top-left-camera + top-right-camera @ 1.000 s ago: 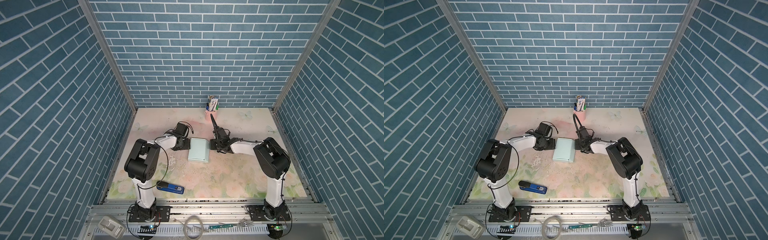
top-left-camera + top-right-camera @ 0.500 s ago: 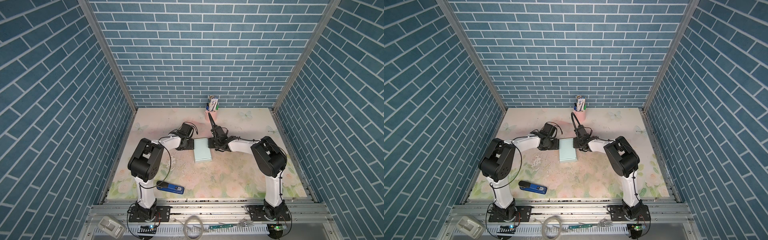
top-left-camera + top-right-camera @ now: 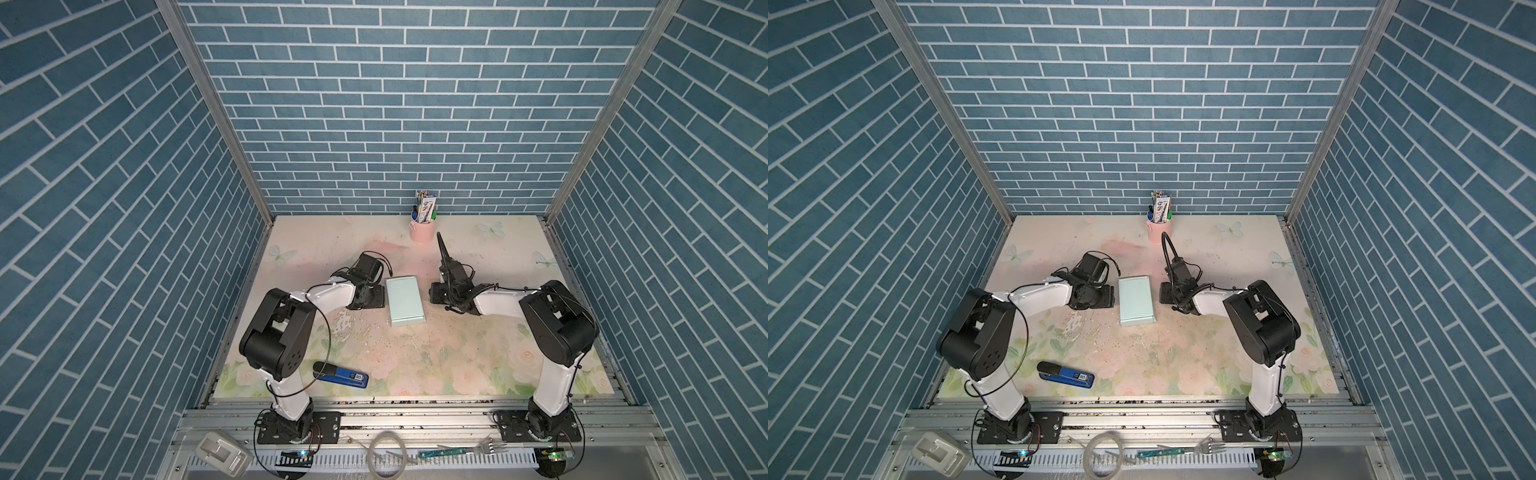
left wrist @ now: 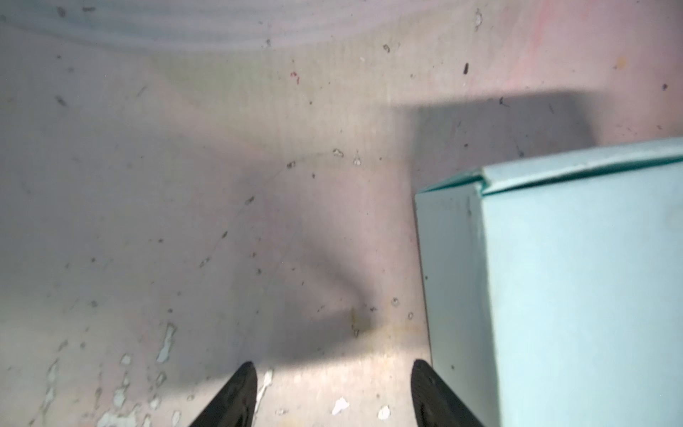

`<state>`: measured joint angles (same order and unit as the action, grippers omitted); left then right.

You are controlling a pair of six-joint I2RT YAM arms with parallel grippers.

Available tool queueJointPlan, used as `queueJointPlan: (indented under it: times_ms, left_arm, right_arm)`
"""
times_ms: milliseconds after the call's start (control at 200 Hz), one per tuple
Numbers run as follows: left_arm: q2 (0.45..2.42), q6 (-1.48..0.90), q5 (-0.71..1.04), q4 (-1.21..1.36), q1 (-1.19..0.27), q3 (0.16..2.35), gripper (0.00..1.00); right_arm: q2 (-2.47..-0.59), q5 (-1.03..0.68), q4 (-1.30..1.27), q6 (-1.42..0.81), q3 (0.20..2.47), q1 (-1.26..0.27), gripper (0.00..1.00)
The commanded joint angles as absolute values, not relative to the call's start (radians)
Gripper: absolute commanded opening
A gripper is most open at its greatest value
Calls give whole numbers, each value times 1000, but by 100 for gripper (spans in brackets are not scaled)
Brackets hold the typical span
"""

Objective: Fold the paper box

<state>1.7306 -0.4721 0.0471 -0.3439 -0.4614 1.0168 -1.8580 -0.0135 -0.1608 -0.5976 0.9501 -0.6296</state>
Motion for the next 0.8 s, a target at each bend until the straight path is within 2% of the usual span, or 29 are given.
queueJointPlan:
  times_ms: [0,270,580,795]
  left_arm:
    - [1681,-502,64,-351,-464,944,68]
    - [1649,-561,94,-283,-520,846,68]
    - [1744,-613,97,-228,-633,902,68]
    - [1762,-623,83,-227,-656,924,68]
  right_arm:
    - [-1818,-17,-138,-626,877,-632,28]
    - [-1780,5,-170,-683,791,-720,28]
    - [-1807,30,-354,-927,711,-790,26]
    - [-1803,68,-401,-997,681,-804,26]
